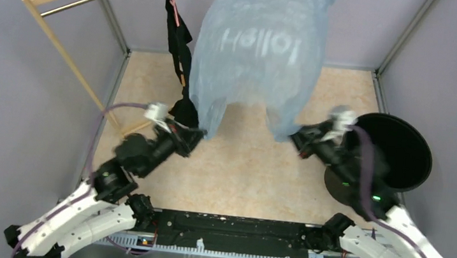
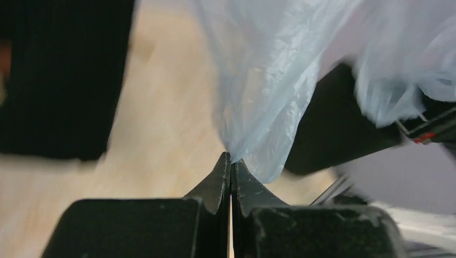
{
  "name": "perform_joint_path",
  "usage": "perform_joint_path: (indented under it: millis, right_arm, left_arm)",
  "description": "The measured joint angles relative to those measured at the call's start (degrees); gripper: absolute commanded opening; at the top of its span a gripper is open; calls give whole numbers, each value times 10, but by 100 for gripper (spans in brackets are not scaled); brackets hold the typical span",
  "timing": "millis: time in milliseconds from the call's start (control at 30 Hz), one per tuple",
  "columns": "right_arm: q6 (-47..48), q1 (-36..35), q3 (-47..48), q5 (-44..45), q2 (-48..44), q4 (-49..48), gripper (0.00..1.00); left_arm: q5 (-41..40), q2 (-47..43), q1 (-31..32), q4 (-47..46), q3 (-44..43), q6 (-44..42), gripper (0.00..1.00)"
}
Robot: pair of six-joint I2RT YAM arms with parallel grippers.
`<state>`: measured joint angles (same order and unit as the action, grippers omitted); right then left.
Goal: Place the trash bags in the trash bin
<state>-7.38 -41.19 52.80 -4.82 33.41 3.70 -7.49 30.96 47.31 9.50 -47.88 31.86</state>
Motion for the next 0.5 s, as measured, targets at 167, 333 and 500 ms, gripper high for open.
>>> perform_joint_path:
  millis: [167, 333, 500]
  right_arm:
    - [-95, 0, -297, -17, 78, 64, 0]
    - [-96, 0, -236, 0, 67, 160, 0]
    - [-21, 0, 189, 19, 172, 187, 0]
  left_arm:
    - [-50, -4, 0, 153, 229, 143, 0]
    - [-66, -9, -1, 211, 176, 145, 0]
    - [-36, 197, -1, 211, -251, 36, 0]
